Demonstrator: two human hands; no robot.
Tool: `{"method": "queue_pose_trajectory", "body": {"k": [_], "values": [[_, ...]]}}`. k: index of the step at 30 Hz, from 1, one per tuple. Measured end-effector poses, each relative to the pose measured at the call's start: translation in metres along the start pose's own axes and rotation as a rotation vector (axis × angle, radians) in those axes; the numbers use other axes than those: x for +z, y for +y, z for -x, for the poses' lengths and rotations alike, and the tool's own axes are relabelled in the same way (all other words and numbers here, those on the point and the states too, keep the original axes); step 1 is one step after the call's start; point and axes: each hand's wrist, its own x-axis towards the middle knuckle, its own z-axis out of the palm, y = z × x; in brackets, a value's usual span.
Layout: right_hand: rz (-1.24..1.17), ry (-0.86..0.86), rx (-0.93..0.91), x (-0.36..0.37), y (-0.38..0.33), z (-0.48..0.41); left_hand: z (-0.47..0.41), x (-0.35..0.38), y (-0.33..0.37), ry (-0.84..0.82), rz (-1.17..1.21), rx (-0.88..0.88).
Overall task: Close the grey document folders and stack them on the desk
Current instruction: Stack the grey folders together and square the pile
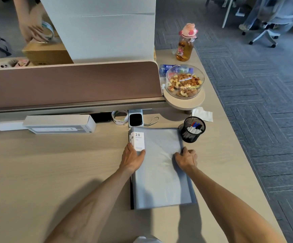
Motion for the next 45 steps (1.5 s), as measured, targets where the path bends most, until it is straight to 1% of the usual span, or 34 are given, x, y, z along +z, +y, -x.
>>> {"method": "queue_pose_trajectory", "body": {"k": [3,7,10,13,18,23,26,33,38,42,45], "values": [[-0.005,0.013,-0.027,0.0,0.0,-0.002,-0.001,0.002,-0.002,0.015,0.009,-0.008],[-0.022,0.065,-0.048,0.003,0.002,0.0,0.002,0.006,-0.003,0.089,0.059,0.03],[-0.104,0.094,-0.047,0.002,0.002,0.001,0.004,0.007,-0.005,0.15,0.095,0.056],[-0.149,0.097,-0.05,-0.001,0.004,0.002,0.005,0.005,-0.008,0.173,0.083,0.058],[-0.177,0.086,-0.057,-0.003,0.007,-0.001,0.003,0.001,-0.012,0.15,0.058,0.055],[-0.133,0.055,-0.035,-0.001,0.007,-0.005,0.002,-0.002,-0.007,0.101,0.04,0.047],[-0.121,0.065,-0.037,0.001,0.007,-0.005,0.0,-0.005,-0.007,0.078,0.037,0.042],[-0.125,0.082,-0.058,0.001,0.009,-0.004,0.002,-0.009,-0.006,0.106,-0.019,0.089],[-0.108,0.059,-0.061,0.0,0.009,-0.005,0.007,-0.011,-0.004,0.036,-0.061,0.018],[-0.108,0.053,-0.055,-0.001,0.01,-0.004,0.011,-0.01,-0.005,-0.007,0.063,0.067],[-0.11,0.066,-0.037,-0.002,0.01,-0.001,0.015,-0.008,-0.006,-0.019,0.169,0.032]]}}
